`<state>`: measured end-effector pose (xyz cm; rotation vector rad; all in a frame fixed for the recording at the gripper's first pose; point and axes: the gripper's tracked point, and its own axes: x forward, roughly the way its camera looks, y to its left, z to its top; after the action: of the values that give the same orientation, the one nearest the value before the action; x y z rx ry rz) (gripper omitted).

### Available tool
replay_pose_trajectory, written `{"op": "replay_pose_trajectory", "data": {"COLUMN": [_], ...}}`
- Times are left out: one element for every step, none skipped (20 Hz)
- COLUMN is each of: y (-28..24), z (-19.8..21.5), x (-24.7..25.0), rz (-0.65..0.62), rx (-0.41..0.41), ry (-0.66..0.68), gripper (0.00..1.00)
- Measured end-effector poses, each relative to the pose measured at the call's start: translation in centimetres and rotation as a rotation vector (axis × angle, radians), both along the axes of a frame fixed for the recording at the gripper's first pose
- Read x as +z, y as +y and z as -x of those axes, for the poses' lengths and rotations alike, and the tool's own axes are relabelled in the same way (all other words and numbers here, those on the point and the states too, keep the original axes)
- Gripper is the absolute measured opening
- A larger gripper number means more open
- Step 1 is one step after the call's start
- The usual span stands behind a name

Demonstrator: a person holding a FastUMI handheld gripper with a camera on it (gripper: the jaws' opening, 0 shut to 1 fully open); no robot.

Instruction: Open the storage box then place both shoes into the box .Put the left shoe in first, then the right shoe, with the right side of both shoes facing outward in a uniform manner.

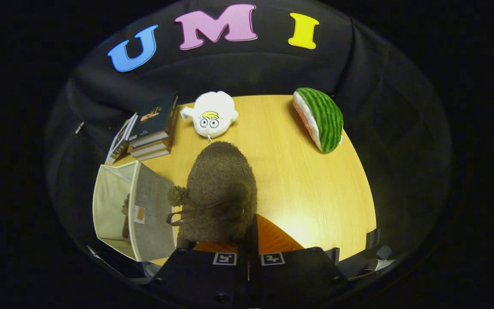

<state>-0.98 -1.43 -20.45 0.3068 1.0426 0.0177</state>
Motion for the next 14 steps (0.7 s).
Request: {"op": "replay_pose_trajectory", "data": {"y": [1.4,3.2,4.6,6.1,7.7,9.3,10.8,12.3,13.7,14.9,16.2,17.1,18.0,18.7], "z": [-0.4,-0.7,-1.0,-1.2,-1.3,-1.5,-1.5,-1.6,-1.7,-1.9,-2.2,-2.2,-2.3,-2.4], "x": [1.4,2.6,3.9,4.9,5.7,6.3,6.9,7.2,7.6,7.8,7.8,7.6,7.2,6.8], "rz": [-0.023,-0.049,-0.072,-0.090,-0.102,-0.113,-0.124,-0.135,-0.143,-0.148,-0.144,-0.134,-0.121,-0.107], "rx": [0.002,0.010,0.020,0.032,0.046,0.060,0.071,0.080,0.090,0.097,0.105,0.120,0.139,0.156], "ry": [-0.012,-0.020,-0.027,-0.032,-0.036,-0.037,-0.033,-0.027,-0.021,-0.017,-0.013,-0.006,0.002,0.013], "gripper": [0.06,0.06,0.06,0.06,0.06,0.06,0.06,0.06,0.05,0.05,0.06,0.07,0.07,0.07]}}
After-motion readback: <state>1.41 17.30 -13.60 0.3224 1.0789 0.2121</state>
